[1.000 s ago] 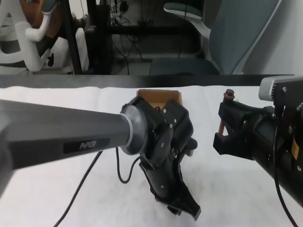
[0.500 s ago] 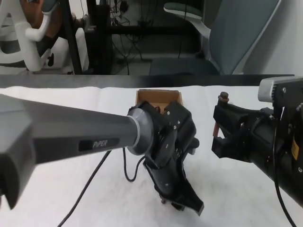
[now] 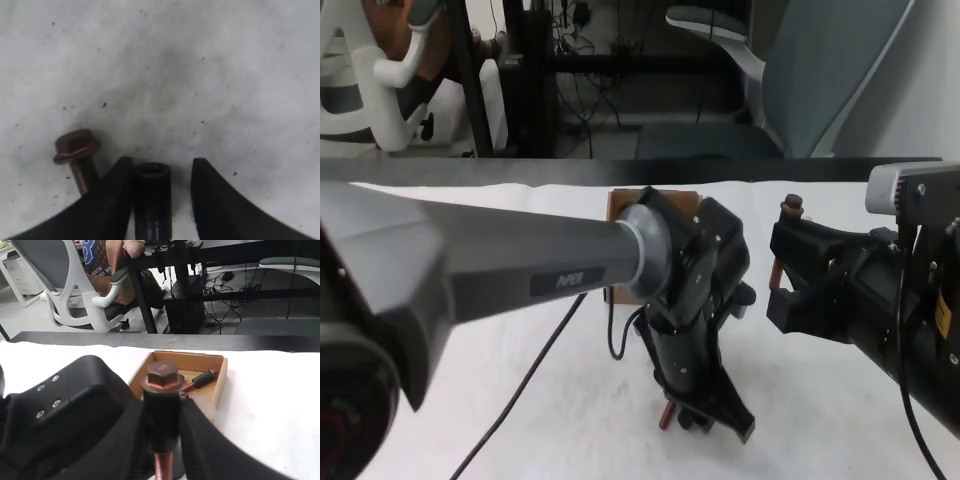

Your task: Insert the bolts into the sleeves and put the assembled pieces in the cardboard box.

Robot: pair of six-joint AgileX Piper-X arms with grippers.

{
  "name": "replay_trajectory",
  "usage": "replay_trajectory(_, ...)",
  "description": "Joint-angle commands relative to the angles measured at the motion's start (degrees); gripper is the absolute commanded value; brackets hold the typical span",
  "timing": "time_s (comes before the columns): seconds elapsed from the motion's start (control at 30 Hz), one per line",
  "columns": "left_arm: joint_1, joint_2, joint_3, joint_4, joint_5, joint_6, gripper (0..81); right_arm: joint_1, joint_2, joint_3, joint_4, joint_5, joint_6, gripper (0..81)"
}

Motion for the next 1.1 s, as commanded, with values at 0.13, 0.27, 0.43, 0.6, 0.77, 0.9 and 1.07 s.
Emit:
replay_trajectory(0.13, -0.24, 1.9, -0.17, 4.88, -1.26, -4.35, 36.4, -0.3, -0.65, -0.99, -0.44, -0.36, 0.41, 0.6)
replay_trajectory(0.27, -0.24, 1.9, -0.32, 5.09, -1.26, -3.53, 19.3, -0.3, -0.65, -0.99, -0.44, -0.36, 0.41, 0.6)
replay_trajectory(0.43, -0.01, -0.33, -0.37, 4.78, 1.68, 0.57, 1.8, -0.3, -0.45, -1.14, 1.01, -0.36, 0.31, 0.6)
replay_trajectory(0.6, 2.44, -9.41, -0.37, 3.31, 4.53, 3.84, 1.8, -2.13, 2.85, -5.45, 12.73, -4.33, -0.94, 0.6)
replay_trajectory(0.77, 6.3, -20.49, 2.06, 1.21, 4.53, 6.08, 1.8, -4.29, 10.16, -13.62, 16.76, -6.05, -4.07, 0.6)
replay_trajectory(0.9, 10.42, -29.85, 8.25, -2.26, 7.29, 6.46, 1.8, -6.63, 19.28, -20.7, 17.31, -11.18, -3.96, 0.6)
replay_trajectory(1.07, 14.54, -43.46, 20.29, -9.9, 11.25, 7.64, 1.8, -8.27, 33.16, -30.97, 17.98, -17.12, -5.96, 0.6)
